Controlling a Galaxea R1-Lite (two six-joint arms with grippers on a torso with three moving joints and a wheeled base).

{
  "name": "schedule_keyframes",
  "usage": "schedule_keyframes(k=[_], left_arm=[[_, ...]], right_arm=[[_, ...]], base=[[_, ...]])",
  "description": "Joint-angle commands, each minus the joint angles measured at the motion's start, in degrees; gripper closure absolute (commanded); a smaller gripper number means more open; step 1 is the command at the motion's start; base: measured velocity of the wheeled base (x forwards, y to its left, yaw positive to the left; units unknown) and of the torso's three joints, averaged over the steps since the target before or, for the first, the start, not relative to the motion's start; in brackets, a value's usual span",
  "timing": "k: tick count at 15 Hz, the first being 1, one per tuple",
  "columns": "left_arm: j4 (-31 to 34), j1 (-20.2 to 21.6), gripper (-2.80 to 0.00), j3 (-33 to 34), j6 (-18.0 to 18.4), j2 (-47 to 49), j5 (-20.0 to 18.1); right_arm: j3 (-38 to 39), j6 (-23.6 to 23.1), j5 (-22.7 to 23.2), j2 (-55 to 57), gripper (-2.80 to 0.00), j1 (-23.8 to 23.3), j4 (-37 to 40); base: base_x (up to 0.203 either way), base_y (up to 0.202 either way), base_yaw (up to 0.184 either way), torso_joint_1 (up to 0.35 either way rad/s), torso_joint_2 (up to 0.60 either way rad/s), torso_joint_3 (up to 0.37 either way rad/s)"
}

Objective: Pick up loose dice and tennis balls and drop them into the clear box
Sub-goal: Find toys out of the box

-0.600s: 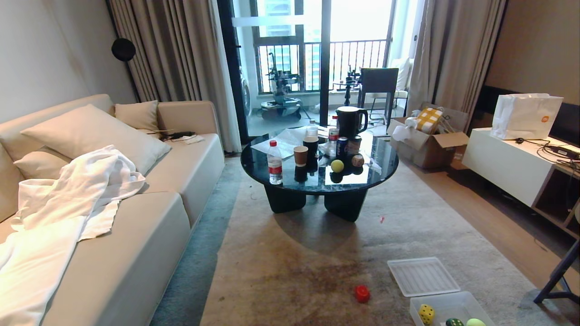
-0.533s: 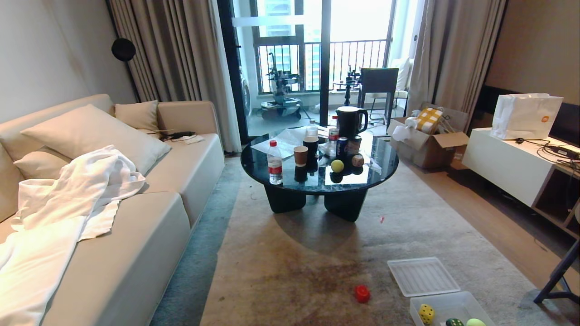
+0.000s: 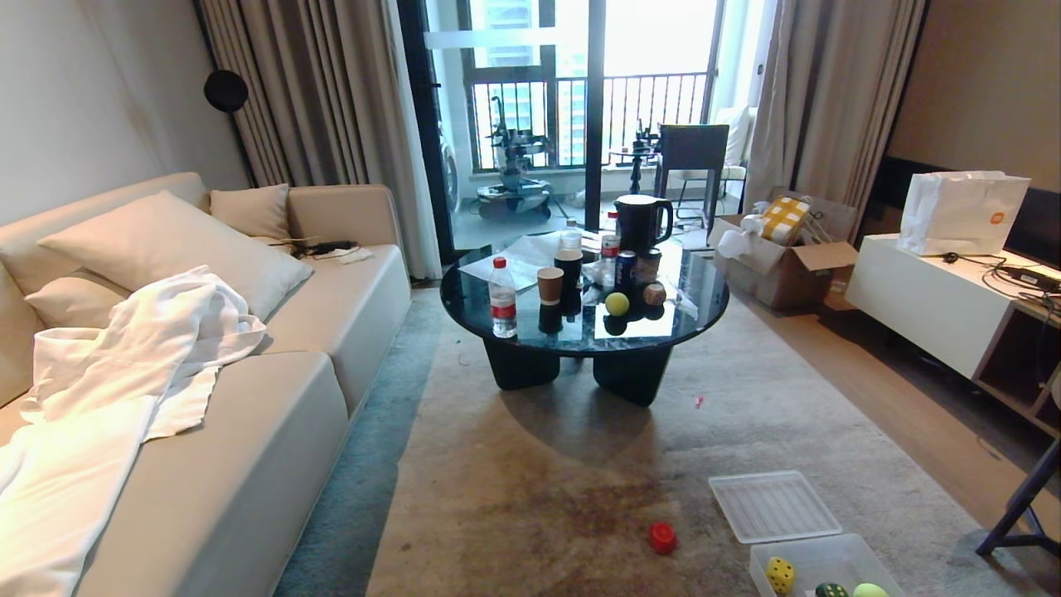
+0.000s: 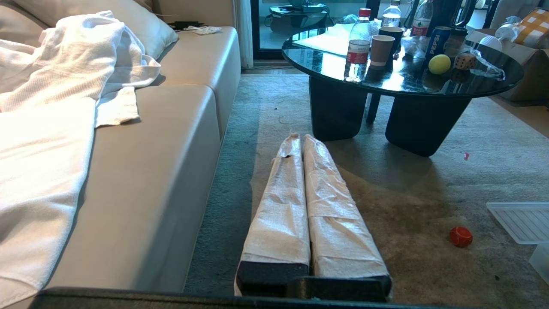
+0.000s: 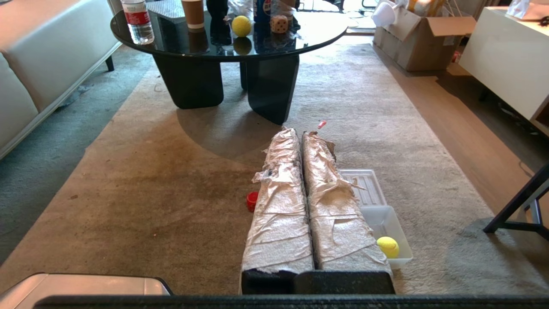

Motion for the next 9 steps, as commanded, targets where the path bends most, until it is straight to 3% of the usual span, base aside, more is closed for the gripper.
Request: schedule_keyframes(k=[1, 9], left_arm=[[0.00, 0.00, 0.00, 0.00, 0.01, 0.00, 0.02], [-0.09, 0.00, 0.00, 0.00, 0.27, 0.00, 0.02]], right_arm=[[0.01, -0.12, 0.12, 0.00, 0.00, 0.01, 0.04], [0.01, -0.56, 0.12, 0.00, 0.00, 0.01, 0.04]], base=[[0.000, 0.000, 0.000, 0.000, 0.00, 0.000], [0.000, 0.000, 0.000, 0.000, 0.00, 0.000]])
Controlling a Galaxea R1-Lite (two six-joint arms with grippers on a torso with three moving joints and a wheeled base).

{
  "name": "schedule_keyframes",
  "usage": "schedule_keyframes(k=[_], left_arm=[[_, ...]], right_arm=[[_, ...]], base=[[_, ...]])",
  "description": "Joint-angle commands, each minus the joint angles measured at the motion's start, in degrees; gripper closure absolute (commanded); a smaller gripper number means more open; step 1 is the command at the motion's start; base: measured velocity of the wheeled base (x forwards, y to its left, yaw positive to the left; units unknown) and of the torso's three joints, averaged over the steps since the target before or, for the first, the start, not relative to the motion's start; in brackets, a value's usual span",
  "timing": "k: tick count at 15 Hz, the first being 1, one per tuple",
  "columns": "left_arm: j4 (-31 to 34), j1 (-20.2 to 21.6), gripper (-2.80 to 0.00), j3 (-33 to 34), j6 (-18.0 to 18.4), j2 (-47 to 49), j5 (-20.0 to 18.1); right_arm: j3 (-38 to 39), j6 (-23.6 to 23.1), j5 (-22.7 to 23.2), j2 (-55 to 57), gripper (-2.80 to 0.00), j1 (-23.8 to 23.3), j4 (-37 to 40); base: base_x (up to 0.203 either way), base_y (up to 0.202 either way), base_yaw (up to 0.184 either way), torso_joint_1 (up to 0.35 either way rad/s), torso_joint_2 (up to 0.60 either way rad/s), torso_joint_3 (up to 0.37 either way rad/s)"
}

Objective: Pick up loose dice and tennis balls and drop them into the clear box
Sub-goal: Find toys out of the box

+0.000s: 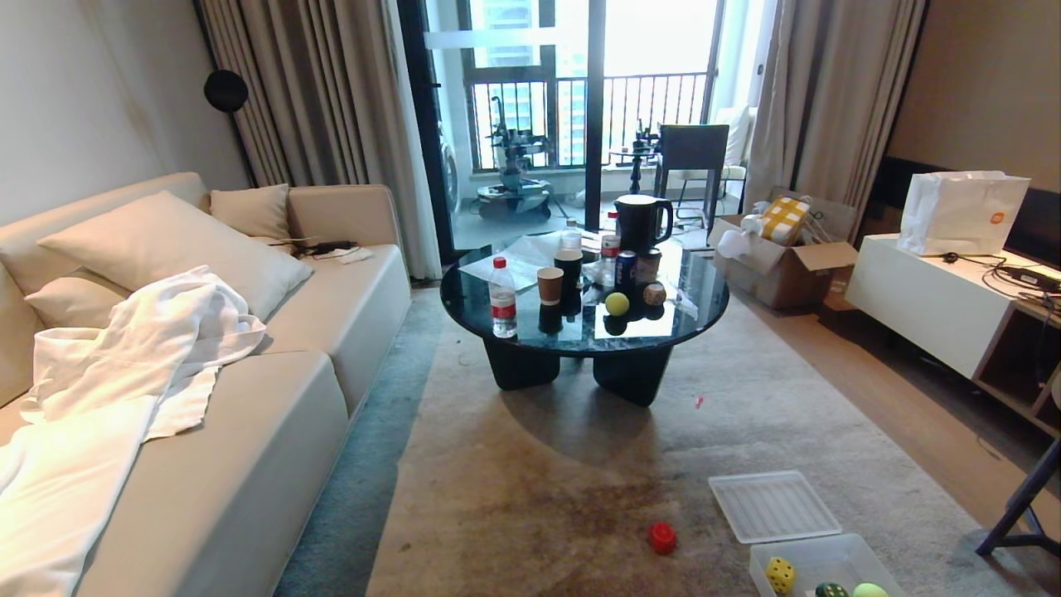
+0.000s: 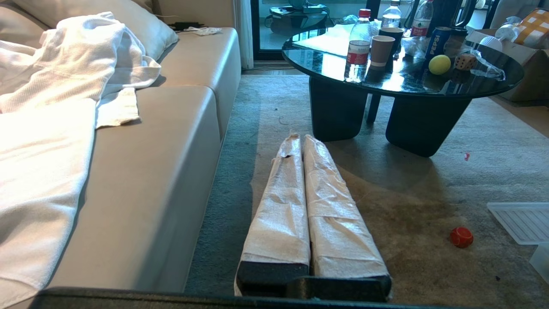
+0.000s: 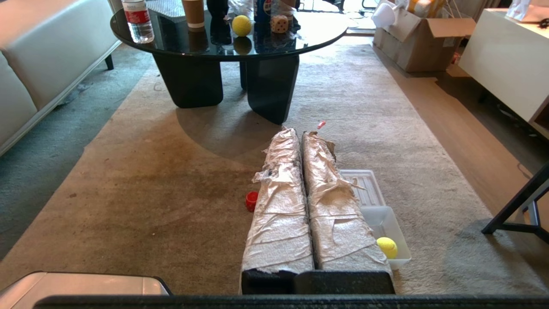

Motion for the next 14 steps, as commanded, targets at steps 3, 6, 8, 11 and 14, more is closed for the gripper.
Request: schedule_keyframes(k=[3, 6, 8, 11, 14], left_arm=[[0.13, 0.00, 0.00, 0.00, -0.30, 0.00, 0.04], [-0.09, 0.00, 0.00, 0.00, -0.04, 0.00, 0.11], [-0.09, 0.00, 0.00, 0.00, -0.34, 0.00, 0.11], [-0.09, 0.00, 0.00, 0.00, -0.84, 0.00, 0.11], [-0.09, 0.00, 0.00, 0.00, -0.84, 0.00, 0.11]], right_arm=[[0.01, 0.02, 0.02, 0.00, 0.00, 0.01, 0.07], [0.01, -0.07, 0.02, 0.00, 0.00, 0.01, -0.02], [0.01, -0.15, 0.02, 0.00, 0.00, 0.01, -0.02], [0.01, -0.12, 0.02, 0.00, 0.00, 0.01, -0.02], [0.01, -0.15, 0.02, 0.00, 0.00, 0.01, 0.07]], base=[[0.000, 0.000, 0.000, 0.000, 0.00, 0.000], [0.000, 0.000, 0.000, 0.000, 0.00, 0.000], [0.000, 0.000, 0.000, 0.002, 0.00, -0.100], [0.000, 0.000, 0.000, 0.002, 0.00, -0.177], [0.000, 0.000, 0.000, 0.002, 0.00, -0.197]])
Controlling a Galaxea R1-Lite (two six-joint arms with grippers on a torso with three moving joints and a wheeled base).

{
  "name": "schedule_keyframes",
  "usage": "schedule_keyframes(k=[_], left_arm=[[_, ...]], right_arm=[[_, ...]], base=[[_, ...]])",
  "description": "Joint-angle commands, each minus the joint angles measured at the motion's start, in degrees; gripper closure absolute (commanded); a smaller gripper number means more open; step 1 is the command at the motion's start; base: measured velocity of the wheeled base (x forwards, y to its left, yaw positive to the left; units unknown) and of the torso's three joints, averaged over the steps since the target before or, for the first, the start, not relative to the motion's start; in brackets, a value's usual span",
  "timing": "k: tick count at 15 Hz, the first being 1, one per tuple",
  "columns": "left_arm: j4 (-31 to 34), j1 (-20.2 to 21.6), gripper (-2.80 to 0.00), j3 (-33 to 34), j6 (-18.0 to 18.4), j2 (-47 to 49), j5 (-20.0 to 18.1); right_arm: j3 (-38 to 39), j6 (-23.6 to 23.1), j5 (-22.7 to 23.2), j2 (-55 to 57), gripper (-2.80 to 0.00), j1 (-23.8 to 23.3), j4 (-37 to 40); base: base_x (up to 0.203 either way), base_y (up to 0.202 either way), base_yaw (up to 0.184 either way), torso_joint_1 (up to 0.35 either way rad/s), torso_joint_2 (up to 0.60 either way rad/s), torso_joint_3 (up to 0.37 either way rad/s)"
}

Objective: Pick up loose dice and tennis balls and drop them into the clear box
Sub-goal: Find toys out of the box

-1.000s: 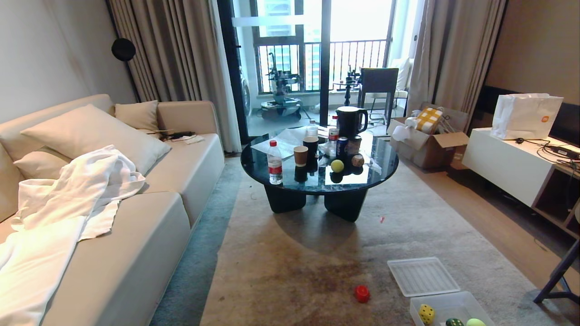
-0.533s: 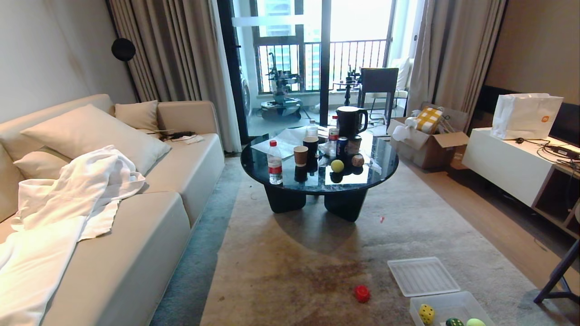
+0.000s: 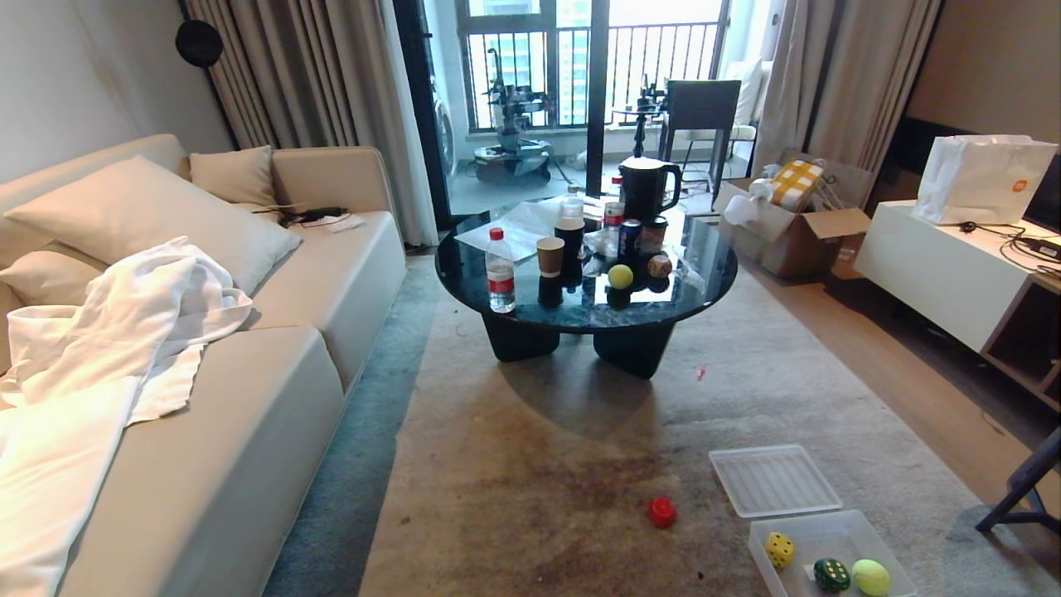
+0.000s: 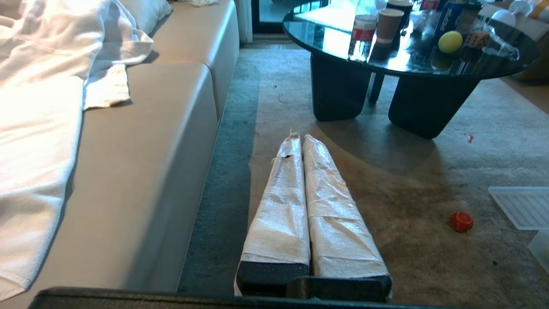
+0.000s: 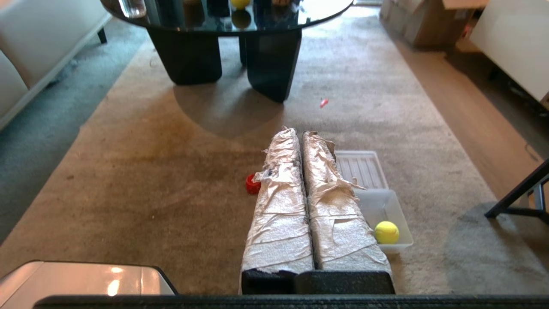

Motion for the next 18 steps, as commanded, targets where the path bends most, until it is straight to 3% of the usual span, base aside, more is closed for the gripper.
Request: schedule_keyframes(k=[1, 18], left_arm=[[0.02, 0.00, 0.00, 0.00, 0.00, 0.00, 0.04], [0.02, 0.00, 0.00, 0.00, 0.00, 0.00, 0.04]], right_arm=[[0.01, -0.06, 0.04, 0.00, 0.00, 0.01, 0.02], [-0.08, 0.47, -0.05, 0.09, 0.00, 0.01, 0.18]], base=[[0.000, 0.000, 0.000, 0.002, 0.00, -0.198], [0.000, 0.000, 0.000, 0.002, 0.00, -0.198]])
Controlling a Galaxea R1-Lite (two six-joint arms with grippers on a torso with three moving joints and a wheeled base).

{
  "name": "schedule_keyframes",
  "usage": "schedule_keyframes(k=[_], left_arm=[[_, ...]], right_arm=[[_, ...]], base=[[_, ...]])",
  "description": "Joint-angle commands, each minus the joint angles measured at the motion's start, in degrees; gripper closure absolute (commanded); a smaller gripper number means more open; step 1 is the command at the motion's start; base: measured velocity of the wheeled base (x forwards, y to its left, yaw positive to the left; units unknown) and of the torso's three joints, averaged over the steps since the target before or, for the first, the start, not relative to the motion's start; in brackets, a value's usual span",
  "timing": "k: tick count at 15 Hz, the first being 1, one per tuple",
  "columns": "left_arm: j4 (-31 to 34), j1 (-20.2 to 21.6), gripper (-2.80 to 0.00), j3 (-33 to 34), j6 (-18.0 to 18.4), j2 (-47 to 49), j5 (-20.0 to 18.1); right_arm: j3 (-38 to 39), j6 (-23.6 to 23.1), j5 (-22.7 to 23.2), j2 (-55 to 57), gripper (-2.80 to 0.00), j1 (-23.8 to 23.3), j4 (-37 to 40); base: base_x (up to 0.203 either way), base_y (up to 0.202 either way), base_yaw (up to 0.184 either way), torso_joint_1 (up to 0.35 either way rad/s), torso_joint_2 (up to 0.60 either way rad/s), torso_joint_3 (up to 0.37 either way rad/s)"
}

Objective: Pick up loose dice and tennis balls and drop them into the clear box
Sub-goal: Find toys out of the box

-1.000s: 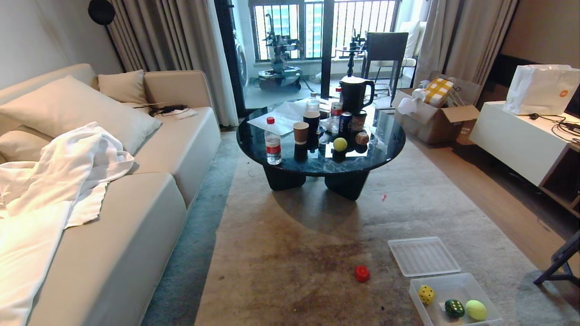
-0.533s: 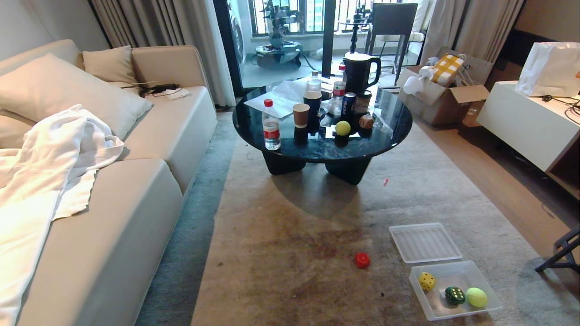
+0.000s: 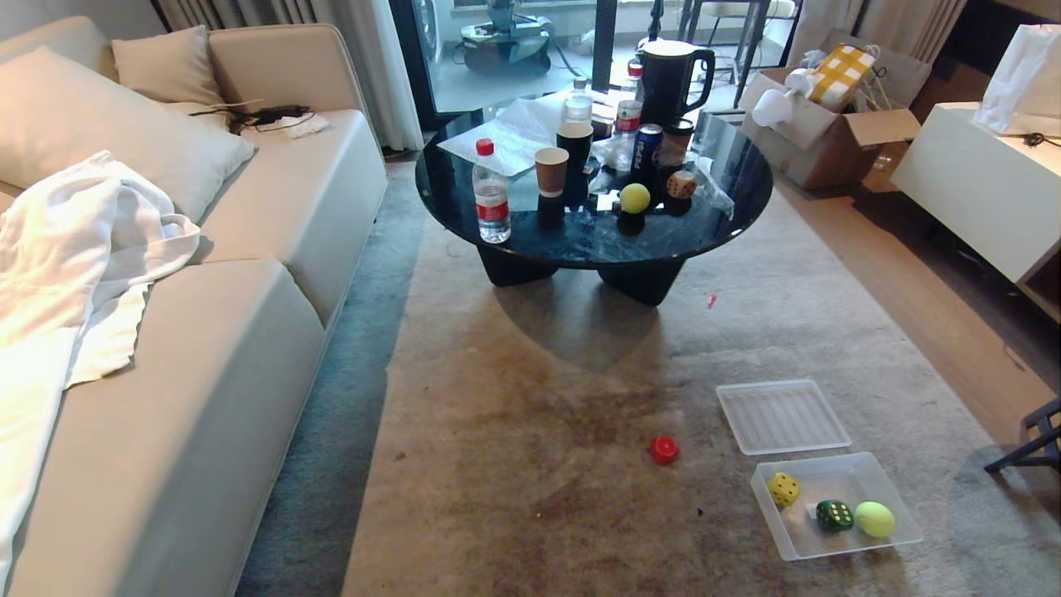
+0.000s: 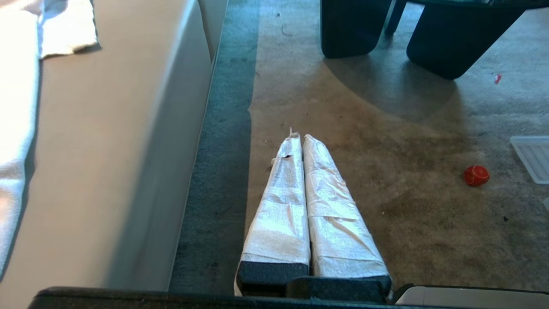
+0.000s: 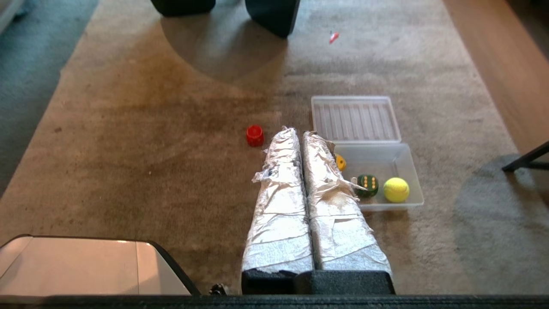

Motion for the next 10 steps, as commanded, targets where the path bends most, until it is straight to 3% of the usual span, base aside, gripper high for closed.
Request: schedule_keyframes(k=[1, 10], left_arm=[[-0.01, 0.00, 0.00, 0.00, -0.02, 0.00, 0.02], [-0.01, 0.00, 0.00, 0.00, -0.02, 0.00, 0.02]], right_arm=[[-0.04, 0.01, 0.03, -0.01, 0.00, 0.01, 0.07], [-0.04, 0.01, 0.03, -0.01, 0.00, 0.01, 0.12]], base=[[0.000, 0.000, 0.000, 0.002, 0.00, -0.200], [0.000, 0.000, 0.000, 0.002, 0.00, -0.194]])
